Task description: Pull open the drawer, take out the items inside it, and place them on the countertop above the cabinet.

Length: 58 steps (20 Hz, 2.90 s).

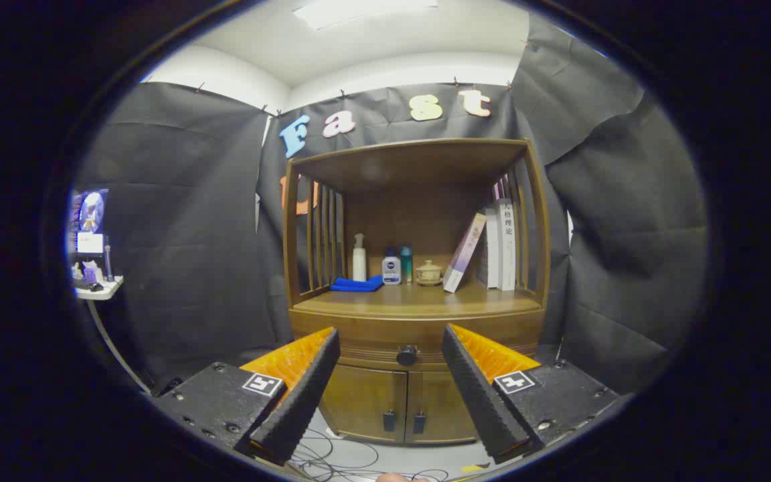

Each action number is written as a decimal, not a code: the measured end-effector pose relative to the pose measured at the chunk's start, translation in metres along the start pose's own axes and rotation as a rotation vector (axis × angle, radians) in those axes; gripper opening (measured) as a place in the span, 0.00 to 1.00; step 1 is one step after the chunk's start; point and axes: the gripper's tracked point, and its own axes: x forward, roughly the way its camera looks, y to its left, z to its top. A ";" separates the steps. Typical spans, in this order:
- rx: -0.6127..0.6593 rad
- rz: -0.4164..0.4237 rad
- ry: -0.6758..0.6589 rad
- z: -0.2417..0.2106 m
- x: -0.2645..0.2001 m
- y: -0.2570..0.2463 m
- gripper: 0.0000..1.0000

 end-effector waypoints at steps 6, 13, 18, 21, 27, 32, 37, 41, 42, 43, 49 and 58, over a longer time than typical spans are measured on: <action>-0.019 -0.003 -0.005 0.003 0.004 0.002 1.00; -0.030 -0.004 0.005 0.000 0.007 0.001 1.00; -0.031 -0.003 0.023 -0.008 0.013 0.004 1.00; -0.037 0.005 0.039 -0.017 0.020 0.009 1.00; -0.063 0.009 0.062 -0.032 0.038 0.012 1.00; -0.079 -0.014 0.061 -0.038 0.062 0.005 1.00; -0.061 -0.028 0.074 -0.053 0.097 -0.002 1.00; -0.033 -0.063 0.110 -0.077 0.135 -0.017 1.00; -0.021 -0.075 0.125 -0.084 0.144 -0.022 1.00; -0.007 -0.089 0.135 -0.091 0.153 -0.026 1.00; 0.006 -0.126 0.178 -0.124 0.205 -0.039 0.95; -0.006 -0.190 0.196 -0.149 0.245 -0.044 0.57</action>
